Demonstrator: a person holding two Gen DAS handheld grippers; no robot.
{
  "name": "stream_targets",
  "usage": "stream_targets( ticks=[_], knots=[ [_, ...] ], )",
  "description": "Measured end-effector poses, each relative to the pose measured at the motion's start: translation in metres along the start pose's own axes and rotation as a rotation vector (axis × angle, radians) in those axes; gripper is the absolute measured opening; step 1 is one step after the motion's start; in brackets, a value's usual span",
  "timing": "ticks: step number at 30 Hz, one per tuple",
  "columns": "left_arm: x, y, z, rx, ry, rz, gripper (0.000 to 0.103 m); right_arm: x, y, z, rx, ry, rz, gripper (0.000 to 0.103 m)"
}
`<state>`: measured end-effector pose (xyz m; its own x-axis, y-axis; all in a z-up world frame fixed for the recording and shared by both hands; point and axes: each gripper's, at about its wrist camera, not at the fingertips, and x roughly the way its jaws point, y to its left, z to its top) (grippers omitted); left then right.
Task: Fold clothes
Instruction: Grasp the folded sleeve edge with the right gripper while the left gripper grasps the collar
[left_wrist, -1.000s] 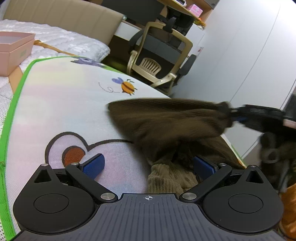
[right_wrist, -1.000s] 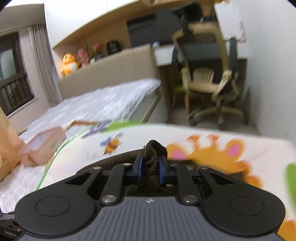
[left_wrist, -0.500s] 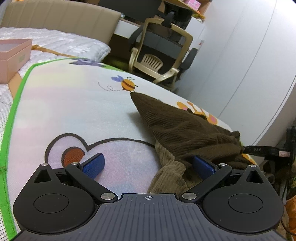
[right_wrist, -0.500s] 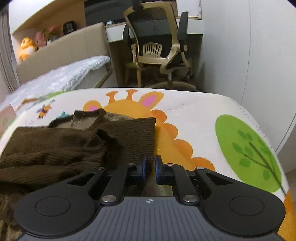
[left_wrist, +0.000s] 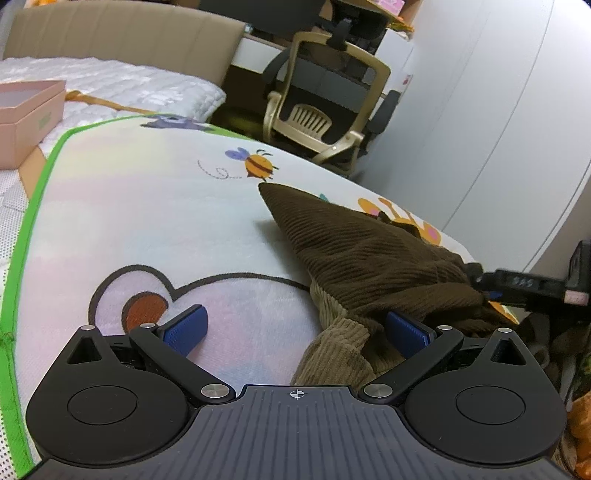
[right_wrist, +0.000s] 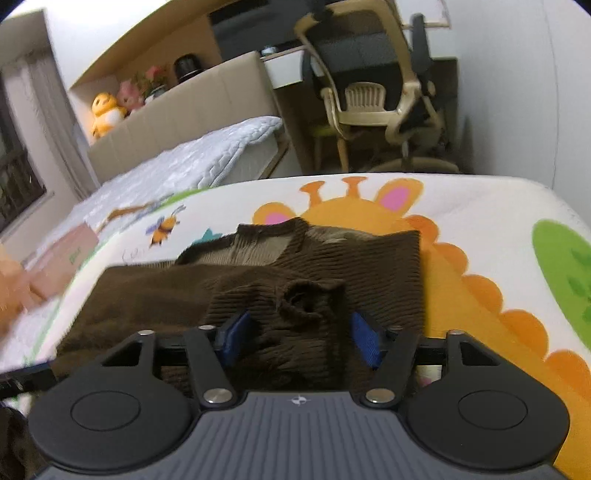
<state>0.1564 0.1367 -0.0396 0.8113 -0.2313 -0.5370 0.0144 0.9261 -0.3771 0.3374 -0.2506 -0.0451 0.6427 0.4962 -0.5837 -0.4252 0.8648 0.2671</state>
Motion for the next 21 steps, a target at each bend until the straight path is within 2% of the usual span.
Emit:
stream_targets(
  ticks=[1, 6, 9, 15, 18, 21],
  knots=[
    [0.000, -0.001, 0.000, 0.003, 0.000, 0.002, 0.103, -0.004, 0.006, 0.001, -0.030, -0.008, -0.002, 0.027],
    [0.000, -0.001, -0.001, 0.007, 0.001, 0.004, 0.103, -0.036, 0.020, 0.019, -0.074, -0.110, -0.006, 0.017],
    [-0.001, -0.001, -0.001, 0.009, 0.003, 0.002, 0.103, -0.043, 0.015, 0.027, -0.082, -0.125, -0.036, 0.017],
    [-0.002, 0.000, 0.000, 0.016, 0.009, -0.006, 0.103, -0.005, 0.002, 0.000, -0.112, 0.017, -0.110, 0.020],
    [-0.007, -0.003, 0.008, 0.038, 0.039, -0.017, 0.103, -0.003, 0.003, -0.004, -0.135, 0.000, -0.118, 0.021],
    [-0.025, -0.017, 0.025, 0.092, -0.006, -0.072, 0.103, -0.004, -0.001, -0.001, -0.123, 0.000, -0.101, 0.023]
  ],
)
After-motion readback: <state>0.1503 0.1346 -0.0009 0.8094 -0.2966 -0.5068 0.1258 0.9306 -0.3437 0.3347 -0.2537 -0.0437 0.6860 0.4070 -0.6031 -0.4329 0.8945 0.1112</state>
